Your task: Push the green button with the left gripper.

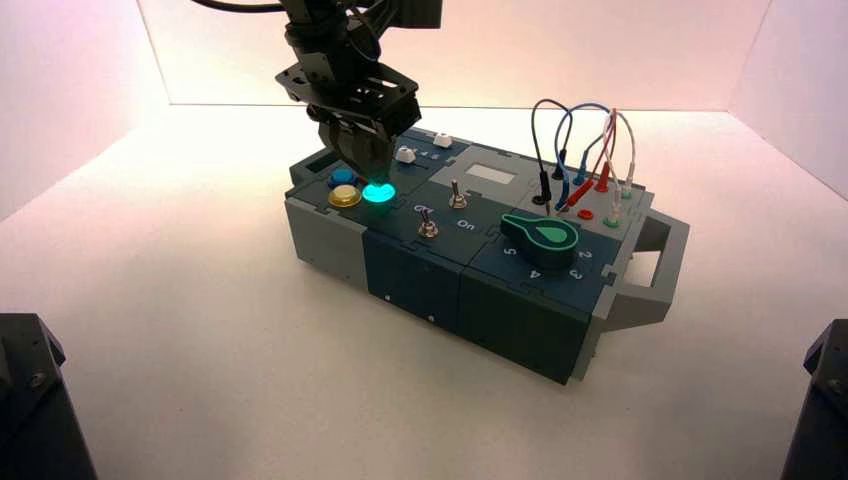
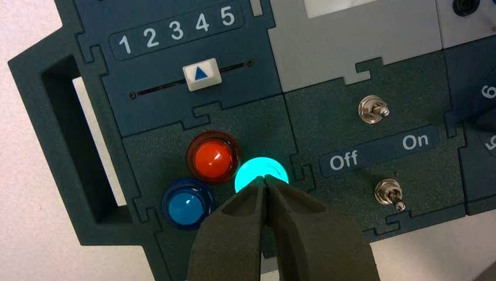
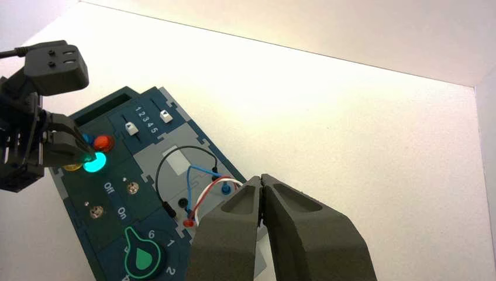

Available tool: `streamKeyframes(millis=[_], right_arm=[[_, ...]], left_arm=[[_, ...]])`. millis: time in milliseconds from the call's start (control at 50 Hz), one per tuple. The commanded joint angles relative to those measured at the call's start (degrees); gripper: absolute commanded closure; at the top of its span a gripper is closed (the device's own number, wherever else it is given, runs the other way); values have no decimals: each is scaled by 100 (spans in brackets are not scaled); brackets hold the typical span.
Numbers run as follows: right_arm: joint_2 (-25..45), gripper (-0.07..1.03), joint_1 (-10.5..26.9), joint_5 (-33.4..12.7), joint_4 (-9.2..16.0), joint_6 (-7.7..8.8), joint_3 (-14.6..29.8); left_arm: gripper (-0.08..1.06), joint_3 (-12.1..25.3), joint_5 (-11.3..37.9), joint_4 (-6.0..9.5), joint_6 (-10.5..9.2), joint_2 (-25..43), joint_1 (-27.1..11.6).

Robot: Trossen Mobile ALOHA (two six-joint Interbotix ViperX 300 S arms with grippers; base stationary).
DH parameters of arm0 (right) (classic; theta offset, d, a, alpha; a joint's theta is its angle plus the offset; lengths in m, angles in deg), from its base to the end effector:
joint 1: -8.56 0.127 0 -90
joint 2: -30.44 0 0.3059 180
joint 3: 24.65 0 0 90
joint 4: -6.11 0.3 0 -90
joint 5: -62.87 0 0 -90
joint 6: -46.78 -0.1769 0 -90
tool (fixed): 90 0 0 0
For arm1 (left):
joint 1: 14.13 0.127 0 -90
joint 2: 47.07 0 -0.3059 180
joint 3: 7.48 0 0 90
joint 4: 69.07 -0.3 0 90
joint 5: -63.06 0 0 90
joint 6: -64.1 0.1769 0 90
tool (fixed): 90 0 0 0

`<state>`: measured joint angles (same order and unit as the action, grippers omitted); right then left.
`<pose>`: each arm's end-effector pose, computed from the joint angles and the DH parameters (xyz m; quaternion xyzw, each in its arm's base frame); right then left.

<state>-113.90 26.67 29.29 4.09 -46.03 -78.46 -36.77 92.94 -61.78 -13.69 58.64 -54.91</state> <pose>0.1909 0.0588 0.2117 -0.0382 0.2817 0.1389 0.9486 0.2514 -0.2316 0.0391 0.2307 0.5588 -0.3295 0.7252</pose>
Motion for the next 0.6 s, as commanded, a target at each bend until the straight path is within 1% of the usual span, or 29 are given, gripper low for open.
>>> streamKeyframes(millis=[20, 80, 120, 220, 340, 460, 600], right_arm=[[9, 98, -18, 26, 18, -26, 185], [9, 99, -18, 0, 26, -26, 193], [9, 99, -18, -53, 62, -26, 202], [18, 98, -18, -62, 70, -26, 211], [53, 99, -18, -79, 88, -26, 220], [62, 98, -18, -79, 97, -26, 211], [105, 99, -18, -79, 97, -26, 229]], left_arm=[[101, 44, 132, -9, 70, -255, -18], [101, 18, 229, -9, 70, -519, -18], [101, -79, 404, -9, 70, -932, -18], [101, -220, 554, -9, 62, -1204, -18], [101, -352, 694, -18, 44, -1327, -18], [101, -492, 668, -18, 44, -1441, -9], [101, -510, 659, -9, 62, -1433, -18]])
